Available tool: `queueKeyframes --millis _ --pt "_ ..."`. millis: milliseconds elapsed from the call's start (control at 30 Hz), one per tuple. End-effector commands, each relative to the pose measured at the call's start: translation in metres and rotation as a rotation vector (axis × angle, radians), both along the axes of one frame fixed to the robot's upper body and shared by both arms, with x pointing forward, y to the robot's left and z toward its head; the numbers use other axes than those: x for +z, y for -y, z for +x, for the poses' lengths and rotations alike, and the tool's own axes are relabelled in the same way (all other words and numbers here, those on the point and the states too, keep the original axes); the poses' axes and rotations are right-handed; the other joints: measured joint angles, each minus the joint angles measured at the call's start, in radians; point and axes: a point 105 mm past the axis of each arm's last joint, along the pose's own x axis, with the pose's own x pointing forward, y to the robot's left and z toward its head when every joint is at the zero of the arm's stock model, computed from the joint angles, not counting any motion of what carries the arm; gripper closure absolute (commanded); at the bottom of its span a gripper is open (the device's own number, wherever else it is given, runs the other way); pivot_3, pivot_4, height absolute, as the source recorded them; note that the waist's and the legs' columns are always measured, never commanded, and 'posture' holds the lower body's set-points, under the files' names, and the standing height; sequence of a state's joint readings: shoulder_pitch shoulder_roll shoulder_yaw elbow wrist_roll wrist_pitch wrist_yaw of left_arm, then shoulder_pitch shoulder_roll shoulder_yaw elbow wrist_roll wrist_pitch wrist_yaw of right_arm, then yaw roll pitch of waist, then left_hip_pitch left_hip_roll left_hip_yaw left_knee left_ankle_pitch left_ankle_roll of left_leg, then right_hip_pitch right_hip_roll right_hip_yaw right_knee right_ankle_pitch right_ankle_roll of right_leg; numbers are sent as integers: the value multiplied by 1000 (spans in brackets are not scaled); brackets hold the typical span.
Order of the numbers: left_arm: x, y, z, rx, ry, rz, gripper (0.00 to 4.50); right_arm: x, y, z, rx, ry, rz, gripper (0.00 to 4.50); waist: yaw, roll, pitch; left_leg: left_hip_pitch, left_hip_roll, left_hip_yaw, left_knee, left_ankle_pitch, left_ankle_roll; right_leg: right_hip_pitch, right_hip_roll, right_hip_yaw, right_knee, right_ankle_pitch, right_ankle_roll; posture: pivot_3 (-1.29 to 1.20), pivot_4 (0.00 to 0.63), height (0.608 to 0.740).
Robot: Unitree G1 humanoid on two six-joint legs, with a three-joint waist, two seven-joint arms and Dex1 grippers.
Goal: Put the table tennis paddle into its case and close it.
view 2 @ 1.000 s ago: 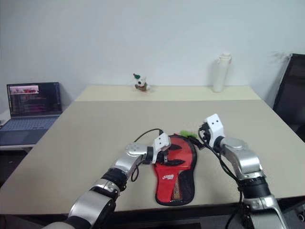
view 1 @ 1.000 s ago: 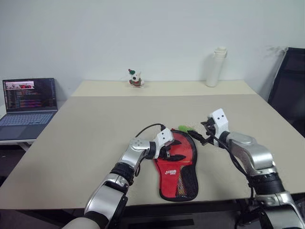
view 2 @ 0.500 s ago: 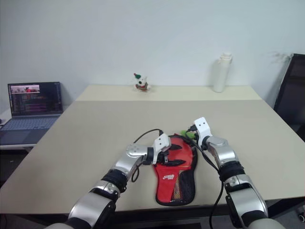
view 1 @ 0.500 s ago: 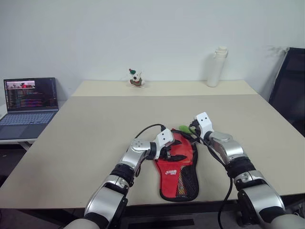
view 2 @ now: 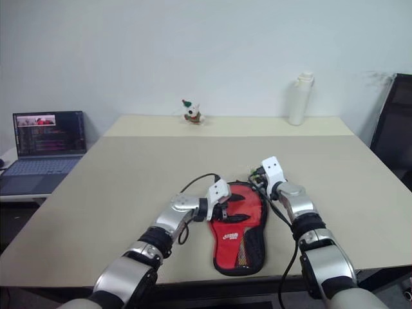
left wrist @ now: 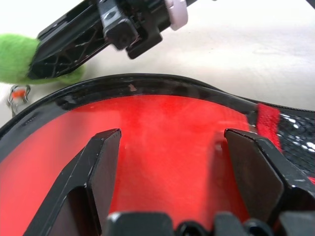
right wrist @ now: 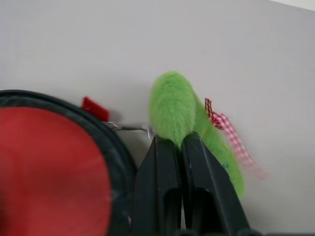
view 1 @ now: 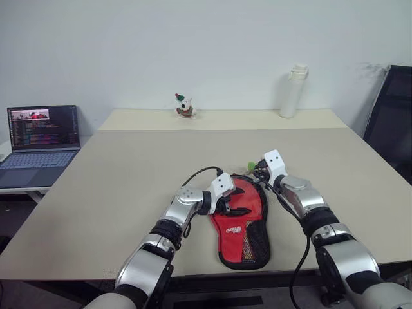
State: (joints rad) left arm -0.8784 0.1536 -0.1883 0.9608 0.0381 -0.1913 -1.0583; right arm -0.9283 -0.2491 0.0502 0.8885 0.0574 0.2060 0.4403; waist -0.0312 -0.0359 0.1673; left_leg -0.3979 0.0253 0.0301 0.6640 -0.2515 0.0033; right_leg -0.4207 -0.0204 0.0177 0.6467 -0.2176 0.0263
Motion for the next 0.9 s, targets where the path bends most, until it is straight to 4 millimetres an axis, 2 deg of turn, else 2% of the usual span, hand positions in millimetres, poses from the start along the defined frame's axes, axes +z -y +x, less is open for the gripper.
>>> queueKeyframes --millis 33,233,400,600,900 --pt "-18 -1 -6 -9 -49 43 852 22 5 4 -14 61 23 4491 0 0 0 0 0 0 0 0 0 0 0 0 0 0 0 0 150 740" --pt "-25 -1 -10 -22 -75 52 852 24 15 1 -24 64 32 4491 0 1 0 0 0 0 0 0 0 0 0 0 0 0 0 0 150 740" --pt "-34 -3 -16 -44 -107 75 852 27 26 -10 -18 65 28 4491 1 2 -1 0 0 0 0 0 0 0 0 0 -1 0 0 0 150 740" --pt "-41 -3 -20 -53 -128 87 852 22 51 -43 -4 25 -18 4491 3 5 -3 -1 0 0 -1 0 0 0 0 0 -1 0 0 0 150 740" --pt "-41 6 -23 -86 -143 84 852 22 73 -112 87 -76 -69 4491 15 11 -8 -1 -1 -1 0 0 0 1 0 -1 -2 -3 5 0 150 740"
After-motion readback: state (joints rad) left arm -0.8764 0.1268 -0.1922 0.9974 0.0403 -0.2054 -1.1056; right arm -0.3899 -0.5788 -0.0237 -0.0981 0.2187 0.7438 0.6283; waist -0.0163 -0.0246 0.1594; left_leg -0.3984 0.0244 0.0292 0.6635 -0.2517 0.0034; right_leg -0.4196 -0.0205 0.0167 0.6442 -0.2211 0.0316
